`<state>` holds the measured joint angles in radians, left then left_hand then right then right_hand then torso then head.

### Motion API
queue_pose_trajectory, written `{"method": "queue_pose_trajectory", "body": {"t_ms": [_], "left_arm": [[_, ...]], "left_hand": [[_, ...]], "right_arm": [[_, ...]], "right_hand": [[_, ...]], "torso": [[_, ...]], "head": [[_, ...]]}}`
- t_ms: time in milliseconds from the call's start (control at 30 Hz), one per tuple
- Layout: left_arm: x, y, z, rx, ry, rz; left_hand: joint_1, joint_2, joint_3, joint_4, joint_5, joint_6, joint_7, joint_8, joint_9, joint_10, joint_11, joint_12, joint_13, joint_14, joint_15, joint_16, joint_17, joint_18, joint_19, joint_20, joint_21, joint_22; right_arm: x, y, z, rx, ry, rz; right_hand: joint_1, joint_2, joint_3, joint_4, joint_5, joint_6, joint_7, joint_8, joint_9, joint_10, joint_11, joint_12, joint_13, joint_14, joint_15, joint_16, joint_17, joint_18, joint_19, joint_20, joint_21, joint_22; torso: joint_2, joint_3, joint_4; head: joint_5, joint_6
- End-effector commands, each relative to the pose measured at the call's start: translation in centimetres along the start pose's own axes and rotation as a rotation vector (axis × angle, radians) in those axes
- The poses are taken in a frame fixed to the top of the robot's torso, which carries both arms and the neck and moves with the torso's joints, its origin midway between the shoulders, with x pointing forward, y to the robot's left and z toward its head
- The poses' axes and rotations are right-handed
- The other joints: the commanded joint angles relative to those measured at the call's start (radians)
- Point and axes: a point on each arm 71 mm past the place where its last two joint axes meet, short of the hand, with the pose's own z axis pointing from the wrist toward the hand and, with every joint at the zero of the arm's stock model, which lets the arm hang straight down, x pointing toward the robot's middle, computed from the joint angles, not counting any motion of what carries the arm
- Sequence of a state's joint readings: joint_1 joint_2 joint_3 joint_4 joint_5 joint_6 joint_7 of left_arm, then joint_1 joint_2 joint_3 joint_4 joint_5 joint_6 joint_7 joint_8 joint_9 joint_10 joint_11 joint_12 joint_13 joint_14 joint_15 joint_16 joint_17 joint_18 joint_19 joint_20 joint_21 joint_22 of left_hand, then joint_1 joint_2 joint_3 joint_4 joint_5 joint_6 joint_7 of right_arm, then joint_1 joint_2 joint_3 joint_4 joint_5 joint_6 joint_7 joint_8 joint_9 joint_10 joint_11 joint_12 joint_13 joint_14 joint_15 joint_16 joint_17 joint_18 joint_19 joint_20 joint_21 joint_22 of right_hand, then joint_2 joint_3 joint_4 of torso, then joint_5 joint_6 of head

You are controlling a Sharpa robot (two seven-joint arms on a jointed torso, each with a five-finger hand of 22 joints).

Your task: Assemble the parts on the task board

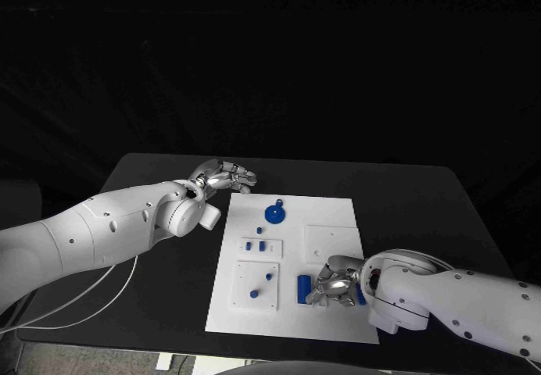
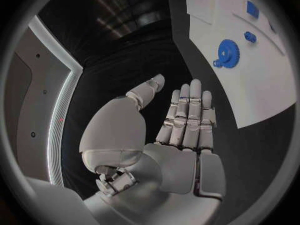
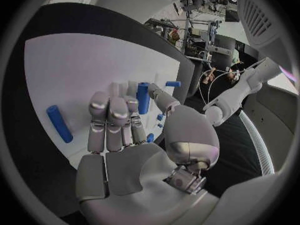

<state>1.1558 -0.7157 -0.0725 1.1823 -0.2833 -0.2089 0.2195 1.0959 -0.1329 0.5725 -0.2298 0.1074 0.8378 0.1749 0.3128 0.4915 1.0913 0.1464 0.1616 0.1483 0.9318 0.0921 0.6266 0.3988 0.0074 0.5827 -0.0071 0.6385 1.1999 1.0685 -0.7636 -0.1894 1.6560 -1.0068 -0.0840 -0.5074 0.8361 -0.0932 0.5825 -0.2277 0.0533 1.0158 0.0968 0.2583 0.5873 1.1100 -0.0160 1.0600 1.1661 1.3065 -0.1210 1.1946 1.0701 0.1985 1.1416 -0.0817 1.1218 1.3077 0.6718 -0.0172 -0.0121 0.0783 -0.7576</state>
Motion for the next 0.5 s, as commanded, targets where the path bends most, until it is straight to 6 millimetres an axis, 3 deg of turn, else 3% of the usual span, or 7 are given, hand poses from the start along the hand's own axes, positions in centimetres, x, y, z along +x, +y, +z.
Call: {"method": "queue_pose_trajectory", "body": {"t_ms": [33,300,500], "left_arm": [[0.19,-0.10,0.01,0.007,0.015,-0.008],[0.16,-0.09,0.01,0.006,0.014,-0.008],[0.13,-0.08,0.01,0.005,0.013,-0.008]], "left_hand": [[-0.010,0.004,-0.004,0.000,0.001,-0.006,-0.001,0.003,-0.002,-0.010,0.000,-0.001,-0.001,0.006,0.001,-0.007,0.002,0.000,0.004,0.000,-0.003,0.001],[-0.011,0.005,-0.004,0.002,0.001,-0.006,-0.001,0.003,-0.002,-0.010,0.000,-0.001,-0.001,0.006,0.001,-0.008,0.003,0.000,0.004,0.000,-0.004,0.002],[-0.011,0.005,-0.005,0.002,0.002,-0.006,-0.001,0.003,-0.002,-0.010,0.000,-0.001,-0.001,0.006,0.001,-0.008,0.003,0.000,0.004,0.000,-0.004,0.002]], "right_arm": [[0.23,-0.12,0.08,0.013,0.010,-0.016],[0.25,-0.24,0.03,0.013,0.018,-0.019],[0.15,-0.39,-0.02,0.008,0.014,0.013]], "right_hand": [[0.002,0.009,-0.001,0.007,-0.004,0.008,-0.002,0.001,0.000,0.007,0.000,-0.004,0.000,0.004,-0.002,-0.002,0.001,0.063,0.005,0.004,-0.001,0.016],[-0.004,0.008,0.029,0.021,-0.004,0.011,-0.004,0.001,0.000,0.012,-0.002,-0.006,0.000,0.005,-0.003,-0.002,0.003,0.063,0.005,0.004,0.002,0.017],[-0.001,-0.037,0.038,0.004,-0.002,0.007,-0.002,-0.001,0.000,0.011,0.000,-0.008,0.002,0.005,-0.002,-0.002,0.003,0.063,0.005,0.005,0.006,0.019]], "torso": [[0.000,-0.0001,-0.0002],[0.000,0.0001,-0.0006],[0.000,0.0002,-0.0005]], "head": [[0.000,-0.001],[-0.001,-0.001],[-0.001,0.000]]}}
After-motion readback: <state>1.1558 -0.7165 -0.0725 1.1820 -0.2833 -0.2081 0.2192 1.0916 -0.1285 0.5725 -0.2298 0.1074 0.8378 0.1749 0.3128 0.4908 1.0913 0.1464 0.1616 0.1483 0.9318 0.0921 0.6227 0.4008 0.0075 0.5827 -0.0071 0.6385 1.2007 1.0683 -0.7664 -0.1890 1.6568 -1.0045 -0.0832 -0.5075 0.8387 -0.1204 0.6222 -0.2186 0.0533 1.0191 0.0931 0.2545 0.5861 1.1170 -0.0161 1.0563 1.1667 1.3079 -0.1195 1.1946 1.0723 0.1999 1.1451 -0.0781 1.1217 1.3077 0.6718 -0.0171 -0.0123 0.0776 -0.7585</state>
